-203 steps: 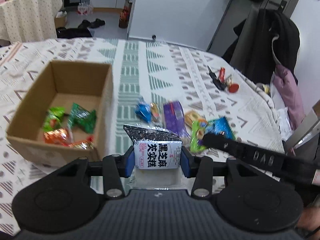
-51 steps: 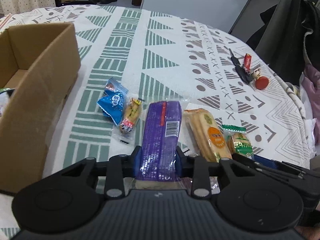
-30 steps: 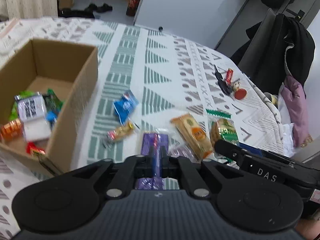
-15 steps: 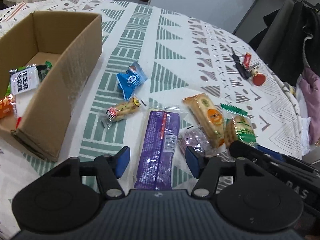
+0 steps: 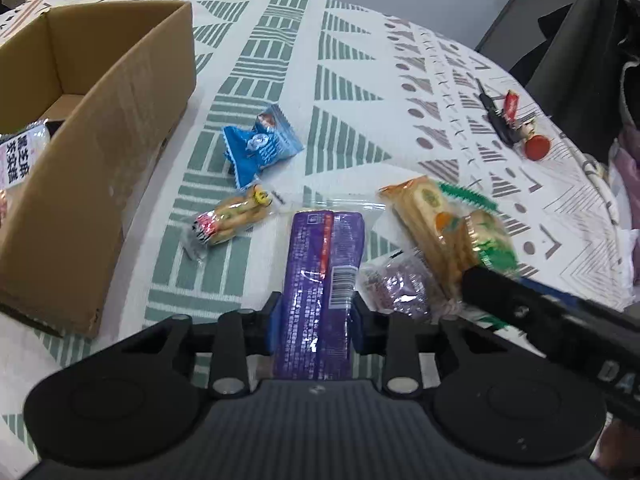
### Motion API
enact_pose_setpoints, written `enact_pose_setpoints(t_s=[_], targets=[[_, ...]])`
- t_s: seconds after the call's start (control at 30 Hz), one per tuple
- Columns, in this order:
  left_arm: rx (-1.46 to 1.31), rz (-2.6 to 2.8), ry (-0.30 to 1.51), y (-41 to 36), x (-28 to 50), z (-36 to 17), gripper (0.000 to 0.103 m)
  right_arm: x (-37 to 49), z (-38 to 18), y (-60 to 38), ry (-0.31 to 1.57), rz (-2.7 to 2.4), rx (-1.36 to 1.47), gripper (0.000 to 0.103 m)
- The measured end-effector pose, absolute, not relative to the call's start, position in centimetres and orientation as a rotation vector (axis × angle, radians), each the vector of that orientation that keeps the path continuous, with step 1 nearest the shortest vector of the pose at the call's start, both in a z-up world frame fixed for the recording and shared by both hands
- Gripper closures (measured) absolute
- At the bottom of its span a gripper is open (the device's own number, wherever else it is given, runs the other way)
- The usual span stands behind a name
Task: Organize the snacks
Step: 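Carry both packets over the cardboard box and open both grippers to drop them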
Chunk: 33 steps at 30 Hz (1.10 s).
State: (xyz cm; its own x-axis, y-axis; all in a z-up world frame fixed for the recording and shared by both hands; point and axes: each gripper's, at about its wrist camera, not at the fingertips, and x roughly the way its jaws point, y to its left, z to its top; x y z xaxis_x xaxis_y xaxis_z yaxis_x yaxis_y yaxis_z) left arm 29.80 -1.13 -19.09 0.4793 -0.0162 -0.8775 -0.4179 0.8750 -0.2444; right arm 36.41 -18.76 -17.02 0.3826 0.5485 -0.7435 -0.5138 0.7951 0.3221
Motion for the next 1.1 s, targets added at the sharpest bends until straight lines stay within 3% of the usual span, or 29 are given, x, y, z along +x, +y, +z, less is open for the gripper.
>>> enact_pose_setpoints(t_s=[0.67, 1.1], targets=[[-0.409, 0.13, 0.908, 4.8, 28.1, -10.5, 0.073, 34.0, -9.2, -15.6, 0.754, 0.6, 0.142, 0.063], [-0.451, 0.18, 0.865, 12.4, 25.7, -8.6, 0.073, 32.3, -8.7, -7.6, 0.723, 0.684, 0.097, 0.063]])
